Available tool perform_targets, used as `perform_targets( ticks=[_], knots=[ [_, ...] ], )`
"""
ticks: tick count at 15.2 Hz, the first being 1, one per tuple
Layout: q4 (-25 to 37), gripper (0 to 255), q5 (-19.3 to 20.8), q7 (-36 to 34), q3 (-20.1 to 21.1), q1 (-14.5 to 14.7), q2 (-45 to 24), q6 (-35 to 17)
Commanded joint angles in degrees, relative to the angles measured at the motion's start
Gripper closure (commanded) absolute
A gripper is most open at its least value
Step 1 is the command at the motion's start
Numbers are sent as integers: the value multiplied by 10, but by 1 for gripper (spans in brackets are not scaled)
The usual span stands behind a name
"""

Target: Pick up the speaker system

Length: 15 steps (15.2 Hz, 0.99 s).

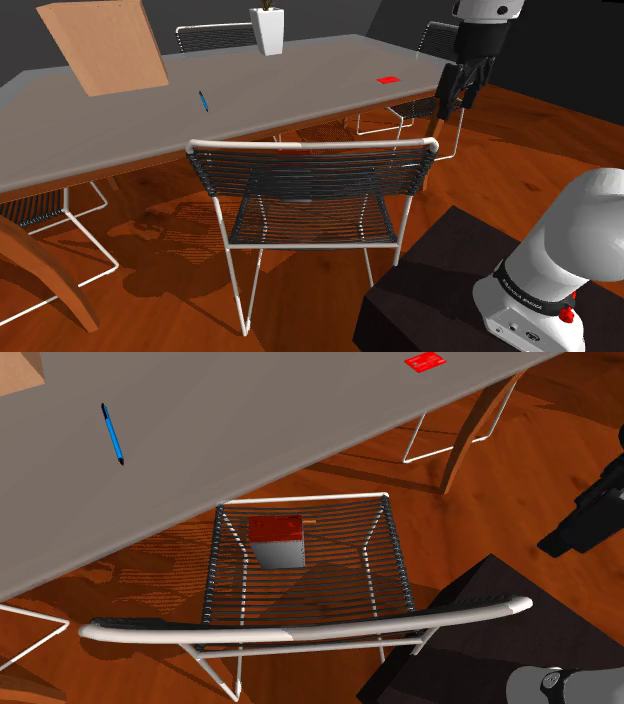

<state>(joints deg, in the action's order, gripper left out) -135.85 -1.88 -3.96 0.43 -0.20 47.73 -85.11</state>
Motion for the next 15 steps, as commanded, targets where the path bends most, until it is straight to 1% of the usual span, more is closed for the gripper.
perform_targets(
  ticks=[1,8,15],
  knots=[
    [0,0,0,0,0,0,0,0],
    [12,0,5,51,8,27,-128,-123],
    [59,0,11,97,22,50,-268,-223]
  ],
)
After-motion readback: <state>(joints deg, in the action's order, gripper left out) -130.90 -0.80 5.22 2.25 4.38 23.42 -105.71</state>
